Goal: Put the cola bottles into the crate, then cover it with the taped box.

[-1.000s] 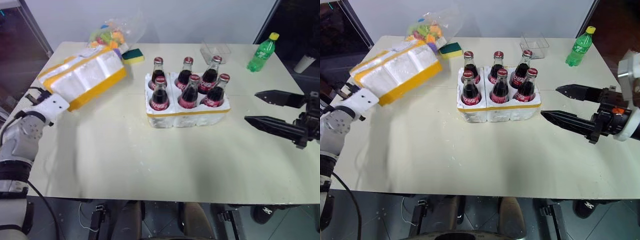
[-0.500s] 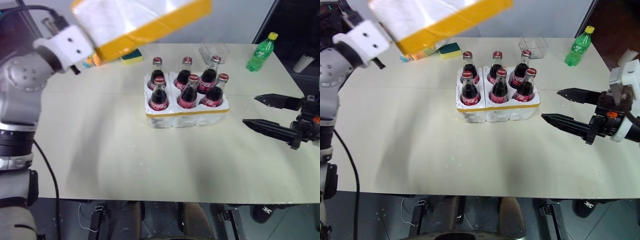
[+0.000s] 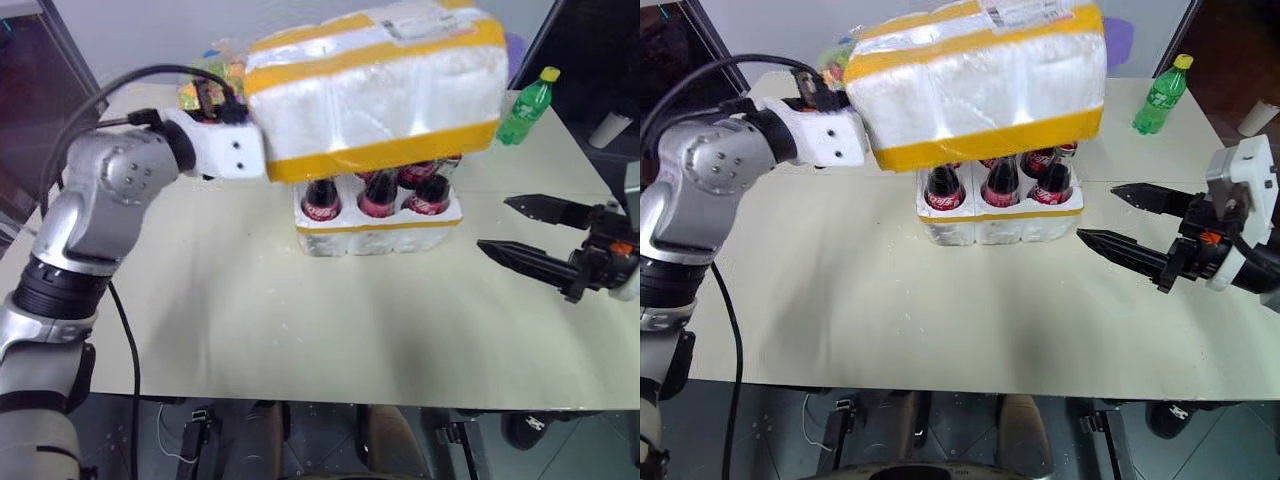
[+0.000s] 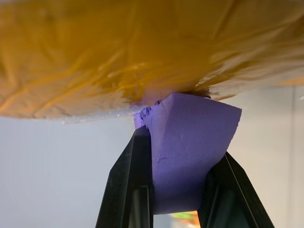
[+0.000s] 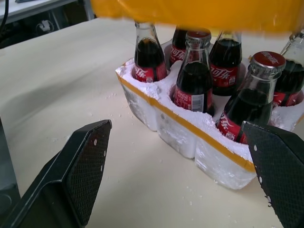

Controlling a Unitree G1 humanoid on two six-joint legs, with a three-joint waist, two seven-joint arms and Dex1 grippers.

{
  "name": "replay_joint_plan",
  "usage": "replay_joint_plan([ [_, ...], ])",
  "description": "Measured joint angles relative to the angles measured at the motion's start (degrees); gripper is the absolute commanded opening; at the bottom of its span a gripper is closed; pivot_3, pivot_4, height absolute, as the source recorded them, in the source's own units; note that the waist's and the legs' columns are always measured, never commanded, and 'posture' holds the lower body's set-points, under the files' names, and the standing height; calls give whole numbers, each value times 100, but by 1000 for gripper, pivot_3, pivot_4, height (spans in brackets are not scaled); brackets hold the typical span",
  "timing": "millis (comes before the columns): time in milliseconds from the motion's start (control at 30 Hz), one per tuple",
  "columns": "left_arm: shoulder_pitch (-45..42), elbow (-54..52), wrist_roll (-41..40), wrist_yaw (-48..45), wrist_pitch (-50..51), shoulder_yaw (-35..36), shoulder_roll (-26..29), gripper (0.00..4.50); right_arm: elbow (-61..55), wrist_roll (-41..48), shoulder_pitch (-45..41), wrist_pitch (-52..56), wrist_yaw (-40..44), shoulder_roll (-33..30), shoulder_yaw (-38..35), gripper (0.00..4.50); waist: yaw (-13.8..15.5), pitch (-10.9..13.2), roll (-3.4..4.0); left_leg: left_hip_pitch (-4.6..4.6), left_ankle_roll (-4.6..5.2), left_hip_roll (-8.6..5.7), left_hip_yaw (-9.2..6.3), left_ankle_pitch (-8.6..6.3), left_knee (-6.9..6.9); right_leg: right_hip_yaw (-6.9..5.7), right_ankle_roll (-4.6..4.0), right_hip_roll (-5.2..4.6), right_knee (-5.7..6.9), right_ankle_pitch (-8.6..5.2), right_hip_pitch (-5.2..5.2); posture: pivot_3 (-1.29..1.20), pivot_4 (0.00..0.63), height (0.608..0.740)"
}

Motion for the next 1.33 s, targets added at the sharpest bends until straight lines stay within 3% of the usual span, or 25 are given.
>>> replay_joint_plan([
  [200,18,241,415,44,-336,-270,-295,4405,1,89,-67,-2,-165,42,0,4500,-21,1,-1,-2,0,0,-1,0,0,0,1,0,0,0,-2,0,150,739],
  [567,163,102,438,-150,-185,-213,-412,4463,22,129,-120,-107,-331,113,43,4500,-36,0,0,0,1,0,-2,0,-3,0,3,1,2,0,-3,0,150,739],
  [667,629,-238,262,-418,-31,-75,-301,4463,56,123,-112,-114,-331,112,66,4500,-58,0,2,4,1,1,-1,0,-8,0,3,1,5,0,-6,0,150,739],
  [833,2044,-793,-223,-763,25,609,352,4463,60,-25,201,-155,-199,111,12,4500,-57,0,4,5,1,3,-1,0,-12,0,1,1,8,-1,-11,0,150,739],
  [967,2539,-824,-1355,-1093,651,1500,292,4463,195,-192,328,-195,-2,26,-107,4500,13,0,3,2,1,2,-2,0,4,-1,-3,0,-1,-3,3,0,150,739],
  [1100,1922,-650,-3671,-1984,2773,2387,-112,4463,359,-362,353,-242,269,-103,-126,4500,55,1,0,2,1,2,-7,0,25,-6,-4,2,2,-3,13,0,150,739],
  [1200,1492,-445,-5208,-2840,4200,2962,336,4463,589,-555,378,-334,538,-212,-122,4500,-36,0,2,5,1,2,-6,-1,18,-5,3,2,2,-3,12,0,150,739],
  [1333,1371,-146,-5976,-3650,4730,2950,871,4463,881,-798,346,-463,817,-315,-22,4500,-93,-1,4,33,2,5,-3,-1,-10,-4,1,5,5,-6,19,0,150,739],
])
